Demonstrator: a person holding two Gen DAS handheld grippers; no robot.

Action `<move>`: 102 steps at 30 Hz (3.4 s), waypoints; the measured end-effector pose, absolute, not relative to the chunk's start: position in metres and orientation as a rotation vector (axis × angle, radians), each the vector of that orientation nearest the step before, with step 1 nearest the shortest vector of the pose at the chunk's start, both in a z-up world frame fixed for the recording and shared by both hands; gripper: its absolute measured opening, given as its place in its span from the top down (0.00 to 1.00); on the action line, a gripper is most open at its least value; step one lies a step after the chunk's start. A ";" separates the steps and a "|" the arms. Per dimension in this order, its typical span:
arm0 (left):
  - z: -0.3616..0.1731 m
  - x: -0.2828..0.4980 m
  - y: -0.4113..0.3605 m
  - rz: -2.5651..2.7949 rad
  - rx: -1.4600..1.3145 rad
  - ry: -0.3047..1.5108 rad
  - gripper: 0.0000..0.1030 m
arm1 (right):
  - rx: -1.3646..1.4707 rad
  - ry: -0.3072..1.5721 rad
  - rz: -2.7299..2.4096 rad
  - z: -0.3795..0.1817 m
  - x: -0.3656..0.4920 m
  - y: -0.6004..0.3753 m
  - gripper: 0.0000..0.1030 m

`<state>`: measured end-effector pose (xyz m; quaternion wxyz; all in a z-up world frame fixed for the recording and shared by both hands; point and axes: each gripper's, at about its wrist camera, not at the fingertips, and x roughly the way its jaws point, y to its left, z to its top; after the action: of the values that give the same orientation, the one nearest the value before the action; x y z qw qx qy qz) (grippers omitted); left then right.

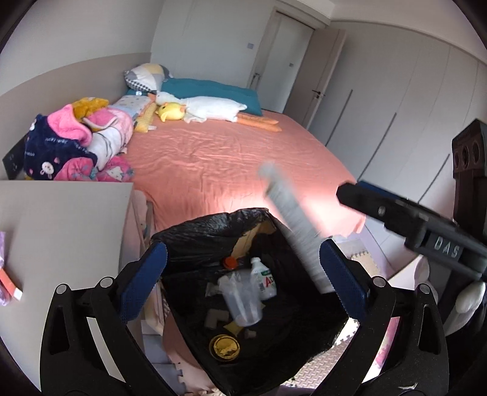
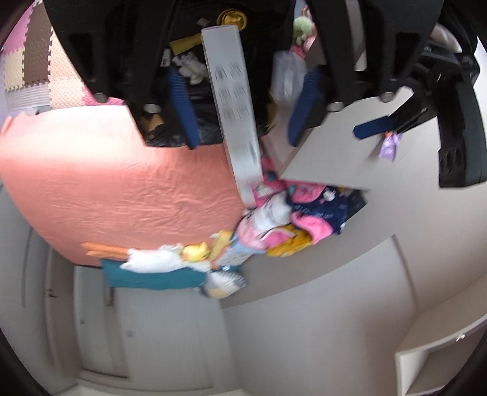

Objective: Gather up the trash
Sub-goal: 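Open both tools to drop the measuring cup and box into the bag, then move both tools back over the table toward the purple bag and orange box, then grasp the knotted purple plastic bag at its knot with the left tool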

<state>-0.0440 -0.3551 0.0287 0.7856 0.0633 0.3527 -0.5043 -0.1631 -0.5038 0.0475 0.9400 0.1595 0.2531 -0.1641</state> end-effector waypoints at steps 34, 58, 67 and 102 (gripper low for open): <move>0.017 0.003 -0.290 -0.864 0.101 0.786 0.06 | 0.286 0.588 -0.127 0.037 -0.086 -0.452 0.36; 0.001 0.055 -0.163 -0.565 -0.008 0.809 0.22 | 0.198 0.670 0.086 0.021 0.001 -0.344 0.36; -0.009 0.076 -0.122 -0.482 -0.049 0.838 0.47 | 0.161 0.700 0.153 0.013 0.029 -0.309 0.41; -0.084 0.172 -0.087 -0.347 -0.013 0.970 0.72 | 0.111 0.854 0.238 -0.041 0.117 -0.256 0.49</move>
<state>0.1722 -0.0875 -0.0842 0.8702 -0.0062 0.4637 -0.1662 0.1172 -0.2563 -0.0406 0.9020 0.0535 0.4127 0.1150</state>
